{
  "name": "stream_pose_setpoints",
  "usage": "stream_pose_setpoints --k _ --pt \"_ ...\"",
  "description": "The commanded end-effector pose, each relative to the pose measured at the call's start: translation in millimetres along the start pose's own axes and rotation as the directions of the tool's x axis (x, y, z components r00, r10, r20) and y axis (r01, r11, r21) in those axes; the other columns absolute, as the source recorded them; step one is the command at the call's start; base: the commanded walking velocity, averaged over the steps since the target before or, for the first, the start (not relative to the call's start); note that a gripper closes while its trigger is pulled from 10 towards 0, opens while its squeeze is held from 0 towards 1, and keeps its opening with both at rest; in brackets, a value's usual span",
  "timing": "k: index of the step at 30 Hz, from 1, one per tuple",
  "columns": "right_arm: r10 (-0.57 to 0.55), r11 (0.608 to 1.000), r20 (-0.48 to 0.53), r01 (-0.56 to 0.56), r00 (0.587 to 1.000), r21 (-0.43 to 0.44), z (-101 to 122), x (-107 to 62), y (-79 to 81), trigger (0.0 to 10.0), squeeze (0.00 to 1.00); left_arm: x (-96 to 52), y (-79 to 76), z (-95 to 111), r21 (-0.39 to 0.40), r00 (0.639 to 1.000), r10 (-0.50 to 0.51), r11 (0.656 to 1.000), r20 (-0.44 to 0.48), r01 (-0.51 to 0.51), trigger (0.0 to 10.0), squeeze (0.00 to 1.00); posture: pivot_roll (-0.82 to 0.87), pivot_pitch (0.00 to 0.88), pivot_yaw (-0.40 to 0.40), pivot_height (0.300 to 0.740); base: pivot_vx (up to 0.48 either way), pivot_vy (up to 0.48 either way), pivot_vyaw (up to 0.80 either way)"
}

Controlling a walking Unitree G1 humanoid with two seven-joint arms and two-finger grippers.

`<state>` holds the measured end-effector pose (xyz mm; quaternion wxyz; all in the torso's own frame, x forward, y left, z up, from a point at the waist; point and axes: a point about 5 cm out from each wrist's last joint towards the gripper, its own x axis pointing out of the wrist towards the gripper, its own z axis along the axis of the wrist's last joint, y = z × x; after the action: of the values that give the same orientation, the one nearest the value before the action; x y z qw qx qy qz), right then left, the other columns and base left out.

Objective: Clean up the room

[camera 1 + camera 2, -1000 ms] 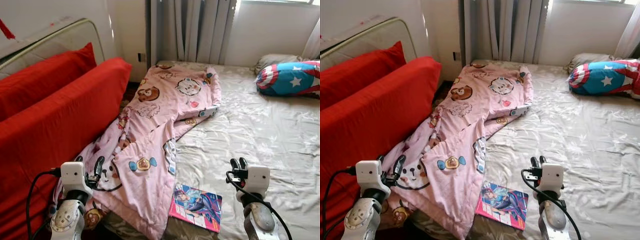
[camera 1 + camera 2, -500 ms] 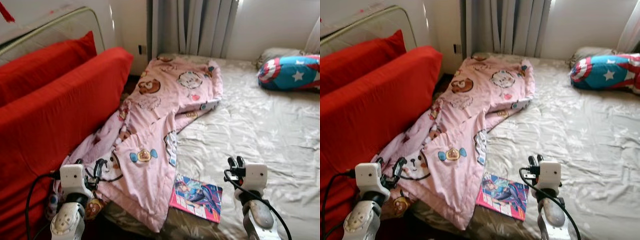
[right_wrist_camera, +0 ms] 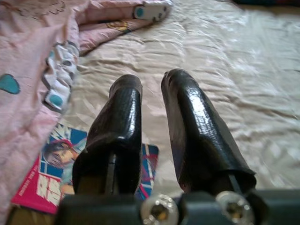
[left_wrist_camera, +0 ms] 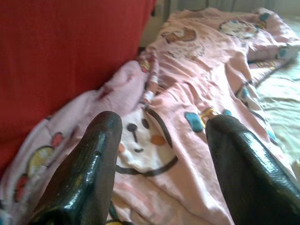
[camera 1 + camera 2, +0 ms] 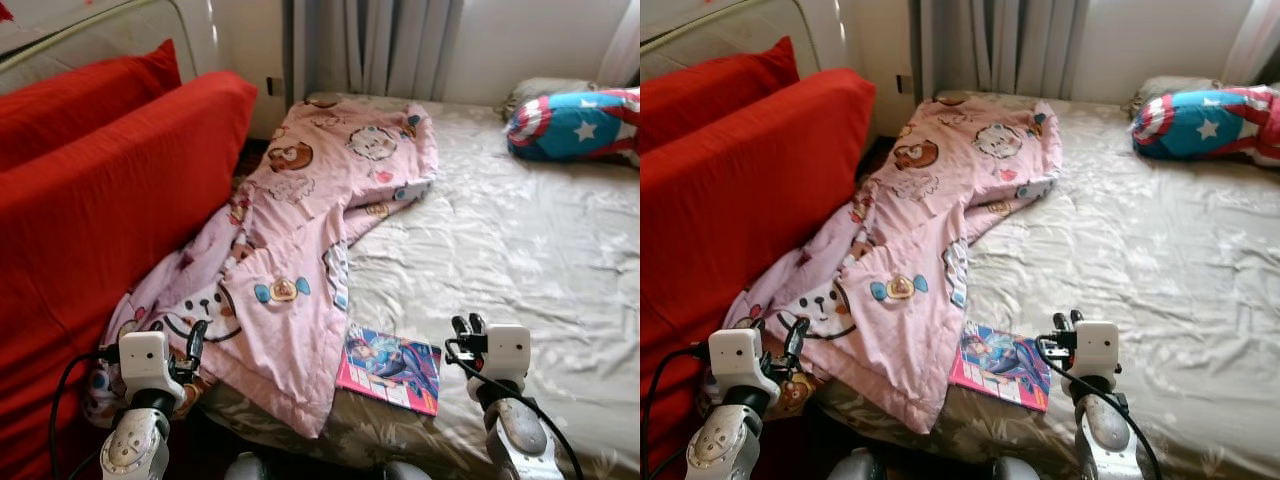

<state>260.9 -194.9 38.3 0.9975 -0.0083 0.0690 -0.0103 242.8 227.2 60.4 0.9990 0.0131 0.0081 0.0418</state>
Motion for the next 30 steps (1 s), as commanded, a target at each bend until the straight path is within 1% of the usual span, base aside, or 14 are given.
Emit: stream_pose_setpoints --k 1,9,12,17,21,30 --pt "0.005 1.0 0.007 -0.005 1.0 -0.007 2.8 -0.7 0.3 10.0 0.0 -0.2 -0.4 3.1 0.004 1.0 -0.005 1.0 0.006 0.005 10.0 0.0 -0.03 0.124 -0.009 0.641 0.0 0.0 0.0" --pt "0.007 1.0 0.002 -0.007 1.0 -0.011 1.4 -1.1 -1.0 10.0 0.0 -2.5 0.7 1.3 0.006 1.0 -0.004 1.0 -0.006 0.004 10.0 0.0 -0.02 0.129 -0.01 0.641 0.0 0.0 0.0" --pt "0.012 1.0 -0.016 -0.012 1.0 -0.021 0.2 -0.9 -1.0 10.0 0.0 -3.3 0.6 1.1 0.006 1.0 -0.003 1.0 -0.008 0.003 10.0 0.0 -0.02 0.132 -0.012 0.641 0.0 0.0 0.0" --pt "0.03 0.999 -0.021 -0.03 0.999 -0.023 0.3 0.1 1.5 10.0 0.0 -5.3 1.3 1.1 0.007 1.0 -0.001 1.0 -0.011 0.001 10.0 0.0 -0.02 0.136 -0.012 0.611 0.0 0.0 0.0" --pt "0.041 0.999 0.006 -0.041 0.999 -0.003 1.8 -0.9 3.6 10.0 0.0 -7.2 1.8 -0.1 0.009 1.0 0.0 1.0 -0.018 0.0 10.0 0.0 -0.01 0.139 -0.012 0.611 0.0 0.0 0.0" --pt "0.036 0.999 -0.011 -0.037 0.999 -0.008 -0.4 -1.5 4.1 10.0 0.0 -7.4 3.1 0.5 0.009 1.0 -0.007 1.0 -0.024 0.007 10.0 0.0 -0.01 0.149 -0.002 0.611 0.0 0.0 0.0"
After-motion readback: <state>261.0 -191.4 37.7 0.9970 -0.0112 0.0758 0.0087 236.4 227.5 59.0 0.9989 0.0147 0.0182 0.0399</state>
